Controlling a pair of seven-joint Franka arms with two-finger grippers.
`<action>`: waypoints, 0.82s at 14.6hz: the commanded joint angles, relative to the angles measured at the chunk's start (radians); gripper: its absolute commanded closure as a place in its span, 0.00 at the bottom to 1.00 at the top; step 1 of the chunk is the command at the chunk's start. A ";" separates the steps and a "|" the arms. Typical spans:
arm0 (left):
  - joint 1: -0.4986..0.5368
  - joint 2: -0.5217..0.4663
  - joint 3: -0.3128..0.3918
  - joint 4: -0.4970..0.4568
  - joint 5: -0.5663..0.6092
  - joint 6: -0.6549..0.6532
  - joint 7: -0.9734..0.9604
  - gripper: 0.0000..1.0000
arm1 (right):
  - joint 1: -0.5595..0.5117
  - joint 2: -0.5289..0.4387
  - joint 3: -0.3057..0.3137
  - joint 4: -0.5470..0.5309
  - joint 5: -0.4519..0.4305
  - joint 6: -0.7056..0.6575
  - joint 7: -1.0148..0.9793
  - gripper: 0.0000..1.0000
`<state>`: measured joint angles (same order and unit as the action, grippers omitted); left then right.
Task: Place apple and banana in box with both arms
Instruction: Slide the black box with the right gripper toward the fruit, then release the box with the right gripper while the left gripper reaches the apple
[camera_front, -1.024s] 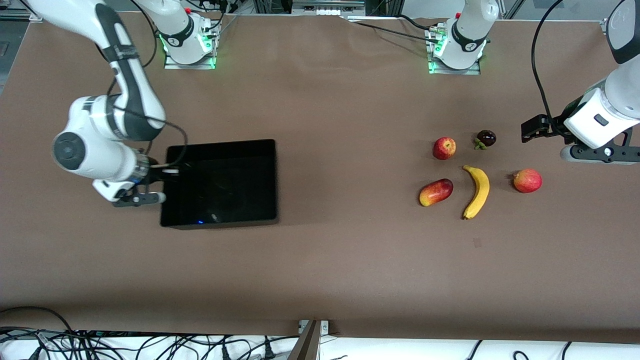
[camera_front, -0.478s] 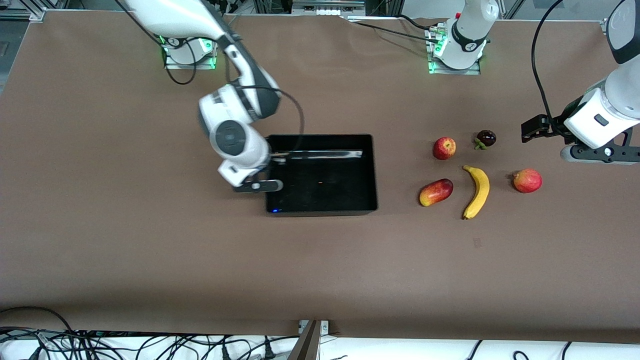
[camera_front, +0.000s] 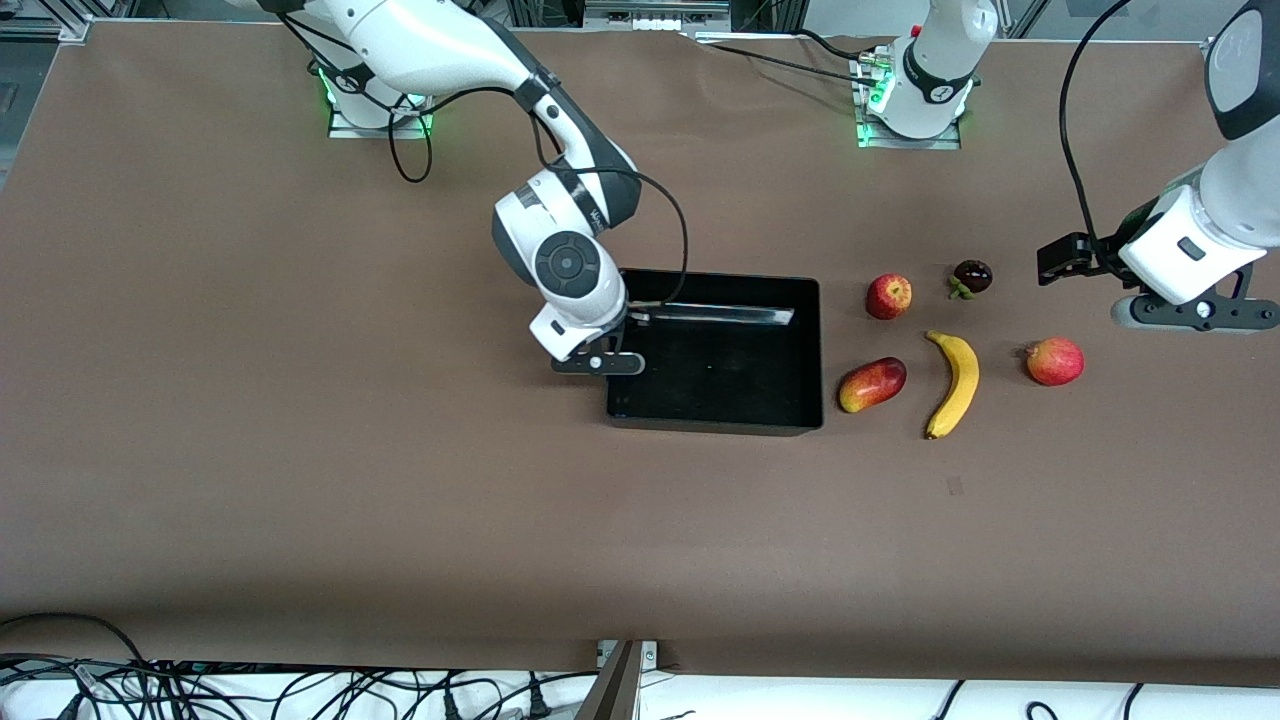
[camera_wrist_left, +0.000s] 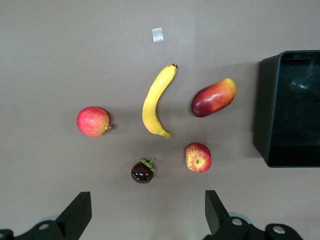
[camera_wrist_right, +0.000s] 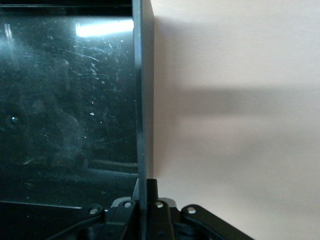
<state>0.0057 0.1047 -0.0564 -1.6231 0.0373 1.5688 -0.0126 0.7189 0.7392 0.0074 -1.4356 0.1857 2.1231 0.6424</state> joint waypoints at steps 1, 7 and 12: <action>-0.003 -0.002 -0.002 -0.003 0.015 -0.016 0.019 0.00 | 0.031 0.029 -0.010 0.037 0.026 0.029 0.023 1.00; -0.003 0.000 -0.002 -0.017 0.013 -0.016 0.019 0.00 | 0.050 0.065 -0.010 0.037 0.020 0.083 0.013 1.00; -0.003 0.000 -0.002 -0.017 0.013 -0.016 0.019 0.00 | 0.040 0.011 -0.032 0.081 0.008 -0.021 0.008 0.00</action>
<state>0.0054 0.1126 -0.0569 -1.6298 0.0373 1.5582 -0.0123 0.7549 0.7761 0.0000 -1.4002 0.1857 2.1842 0.6575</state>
